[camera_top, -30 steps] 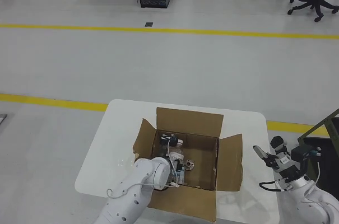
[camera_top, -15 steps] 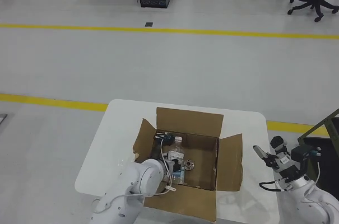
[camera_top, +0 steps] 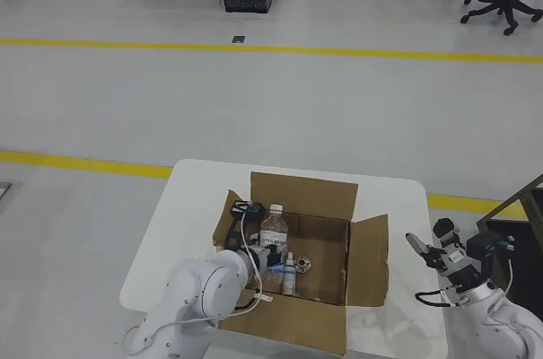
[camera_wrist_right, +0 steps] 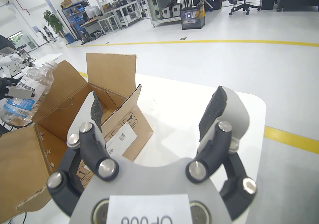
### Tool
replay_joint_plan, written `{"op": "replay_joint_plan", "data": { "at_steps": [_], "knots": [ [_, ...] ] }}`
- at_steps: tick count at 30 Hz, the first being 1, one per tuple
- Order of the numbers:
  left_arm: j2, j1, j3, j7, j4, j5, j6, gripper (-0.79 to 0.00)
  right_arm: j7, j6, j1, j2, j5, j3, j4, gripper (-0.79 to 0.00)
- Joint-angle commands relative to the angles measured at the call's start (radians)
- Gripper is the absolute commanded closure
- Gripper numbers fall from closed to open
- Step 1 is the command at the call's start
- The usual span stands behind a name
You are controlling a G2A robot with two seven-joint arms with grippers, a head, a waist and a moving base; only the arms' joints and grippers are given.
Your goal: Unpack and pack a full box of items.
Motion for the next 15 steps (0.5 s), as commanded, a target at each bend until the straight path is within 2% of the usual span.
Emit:
{"op": "replay_joint_plan", "data": {
  "at_steps": [1,15],
  "knots": [
    [0.003,0.000,-0.014,-0.008,-0.014,0.007,-0.002,0.000,0.000,0.000,0.000,0.000,0.000,0.000,0.000,-0.785],
    [0.012,-0.018,-0.088,-0.026,-0.079,0.000,-0.007,0.000,0.000,0.000,0.000,0.000,0.000,0.000,0.000,-0.785]
  ]
}}
